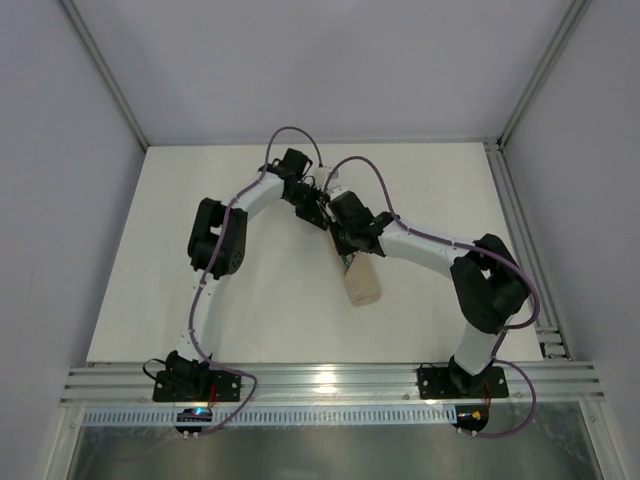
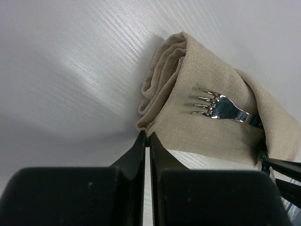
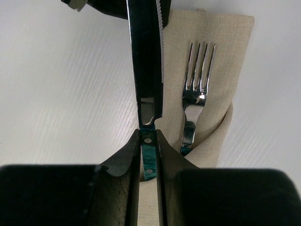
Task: Fold the napkin into a case and place the utensils inside
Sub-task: Stuff the knife into the folded napkin.
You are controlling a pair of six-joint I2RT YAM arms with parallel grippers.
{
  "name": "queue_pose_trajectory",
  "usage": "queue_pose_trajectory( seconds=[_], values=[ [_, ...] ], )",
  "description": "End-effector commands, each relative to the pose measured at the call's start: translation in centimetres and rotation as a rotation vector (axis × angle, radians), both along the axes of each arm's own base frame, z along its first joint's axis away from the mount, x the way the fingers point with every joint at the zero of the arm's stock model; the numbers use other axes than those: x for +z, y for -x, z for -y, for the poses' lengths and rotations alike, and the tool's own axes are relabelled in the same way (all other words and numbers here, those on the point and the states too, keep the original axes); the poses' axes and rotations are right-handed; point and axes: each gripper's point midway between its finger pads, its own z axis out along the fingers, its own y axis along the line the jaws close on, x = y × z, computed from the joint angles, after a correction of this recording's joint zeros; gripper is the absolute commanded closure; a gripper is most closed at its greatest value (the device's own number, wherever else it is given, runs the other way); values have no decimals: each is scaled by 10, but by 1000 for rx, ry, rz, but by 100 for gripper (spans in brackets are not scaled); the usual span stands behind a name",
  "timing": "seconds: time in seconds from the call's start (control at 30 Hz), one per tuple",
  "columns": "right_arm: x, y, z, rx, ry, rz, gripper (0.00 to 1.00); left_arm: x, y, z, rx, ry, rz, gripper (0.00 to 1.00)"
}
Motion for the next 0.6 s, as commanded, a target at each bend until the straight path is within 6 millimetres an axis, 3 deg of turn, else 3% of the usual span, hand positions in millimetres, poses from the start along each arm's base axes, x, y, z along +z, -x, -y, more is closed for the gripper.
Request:
queue_pose_trajectory(
  seconds=[0.0, 0.13, 0.33, 0.57],
  values=[
    [-23, 38, 14, -12, 22, -117, 96, 10, -13, -3, -3, 0, 65, 100],
    [-17, 37, 10, -9, -28, -88, 97, 9, -13, -4, -23, -5, 81, 100],
    [-33, 47, 16, -8, 28, -164, 96, 15, -13, -6, -44, -2, 118, 100],
    [-34, 50, 21, -29, 49, -176, 97, 18, -14, -7, -46, -8, 134, 100]
  ],
)
